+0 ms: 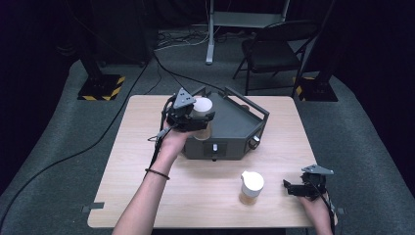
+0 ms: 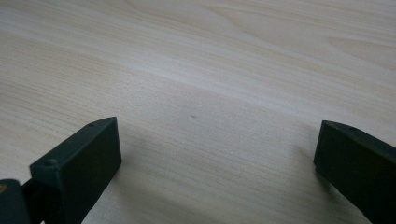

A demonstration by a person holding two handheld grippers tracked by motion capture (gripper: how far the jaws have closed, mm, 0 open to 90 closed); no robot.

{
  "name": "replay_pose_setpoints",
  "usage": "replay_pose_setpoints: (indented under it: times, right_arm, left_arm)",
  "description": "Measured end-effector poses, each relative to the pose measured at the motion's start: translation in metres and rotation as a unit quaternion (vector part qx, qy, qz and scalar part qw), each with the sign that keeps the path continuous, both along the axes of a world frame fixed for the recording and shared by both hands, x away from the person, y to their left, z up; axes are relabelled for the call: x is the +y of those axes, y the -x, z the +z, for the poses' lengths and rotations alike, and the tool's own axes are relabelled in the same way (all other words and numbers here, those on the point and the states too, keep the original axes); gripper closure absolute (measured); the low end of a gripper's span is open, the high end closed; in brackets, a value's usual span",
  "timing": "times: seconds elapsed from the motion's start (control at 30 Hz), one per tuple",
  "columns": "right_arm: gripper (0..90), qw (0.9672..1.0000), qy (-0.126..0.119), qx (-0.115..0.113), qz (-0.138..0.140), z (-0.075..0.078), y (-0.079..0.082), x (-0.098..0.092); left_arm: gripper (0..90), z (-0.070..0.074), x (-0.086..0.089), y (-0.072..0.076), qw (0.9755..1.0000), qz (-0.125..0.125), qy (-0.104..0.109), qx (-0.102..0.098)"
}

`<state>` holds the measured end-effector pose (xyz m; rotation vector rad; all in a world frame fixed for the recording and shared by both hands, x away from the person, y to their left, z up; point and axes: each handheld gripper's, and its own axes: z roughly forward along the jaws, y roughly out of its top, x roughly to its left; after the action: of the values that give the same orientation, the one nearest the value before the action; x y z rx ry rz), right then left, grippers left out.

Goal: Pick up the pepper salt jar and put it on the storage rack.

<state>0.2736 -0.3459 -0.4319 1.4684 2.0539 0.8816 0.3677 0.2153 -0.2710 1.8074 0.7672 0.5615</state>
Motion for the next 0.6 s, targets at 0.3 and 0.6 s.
replay_pose_setpoints:
  times: [0.3, 0.6]
  right_arm:
    - [0.0, 1.0, 0.0, 0.0, 0.002, 0.0, 0.0, 0.0]
    - [0.0, 1.0, 0.0, 0.0, 0.003, 0.0, 0.0, 0.0]
  left_arm:
    - [33.2, -0.006, -0.016, -0.017, 0.9992, 0.039, -0.005, 0.003]
    - [33.2, -0.01, -0.026, -0.029, 0.9982, 0.053, -0.019, 0.02]
